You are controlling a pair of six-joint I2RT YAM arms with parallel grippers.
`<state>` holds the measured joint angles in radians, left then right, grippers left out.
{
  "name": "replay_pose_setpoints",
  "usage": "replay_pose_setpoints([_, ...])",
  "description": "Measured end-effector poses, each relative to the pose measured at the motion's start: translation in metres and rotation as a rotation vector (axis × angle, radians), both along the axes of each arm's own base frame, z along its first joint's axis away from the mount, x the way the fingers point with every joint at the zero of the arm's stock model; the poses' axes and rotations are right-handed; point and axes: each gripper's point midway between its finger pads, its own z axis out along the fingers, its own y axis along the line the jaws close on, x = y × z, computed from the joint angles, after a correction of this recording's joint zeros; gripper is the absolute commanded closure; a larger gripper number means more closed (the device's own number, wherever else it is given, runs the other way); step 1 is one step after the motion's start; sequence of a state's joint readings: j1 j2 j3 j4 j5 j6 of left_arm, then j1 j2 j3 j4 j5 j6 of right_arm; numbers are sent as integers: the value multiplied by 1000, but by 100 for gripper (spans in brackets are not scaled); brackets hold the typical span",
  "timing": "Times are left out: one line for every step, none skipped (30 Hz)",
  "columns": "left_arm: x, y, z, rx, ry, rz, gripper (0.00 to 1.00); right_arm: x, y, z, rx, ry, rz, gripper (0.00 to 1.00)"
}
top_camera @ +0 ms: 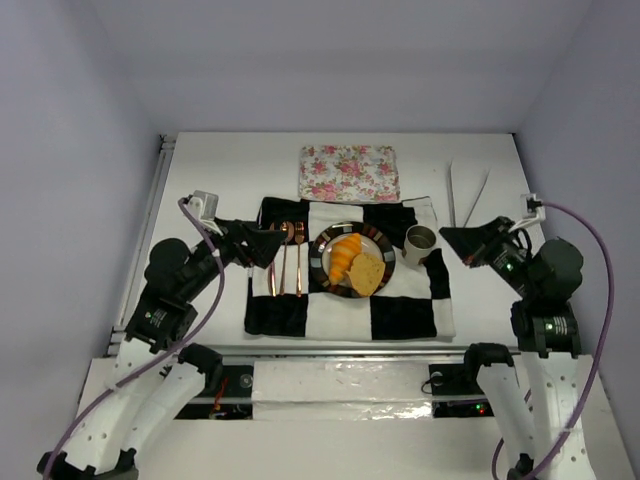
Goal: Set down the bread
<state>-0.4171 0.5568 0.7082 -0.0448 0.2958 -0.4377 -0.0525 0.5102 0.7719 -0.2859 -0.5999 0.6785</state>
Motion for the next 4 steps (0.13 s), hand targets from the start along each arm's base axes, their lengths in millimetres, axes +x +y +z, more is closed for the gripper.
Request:
replay_pose_setpoints([-1, 0, 9, -13, -13, -1, 11, -6, 5, -3, 1, 2, 29, 99])
replay_pose_setpoints([-3, 0, 19, -25, -31, -4, 11, -10, 9, -8, 2, 13, 55, 98])
replay_pose_setpoints([-4, 0, 28, -36, -44, -7, 11, -12, 12, -15, 3, 33, 78, 96])
replay_pose_setpoints([-5, 0, 34, -43, -54, -7, 11, -13, 15, -22, 4, 58, 98, 95])
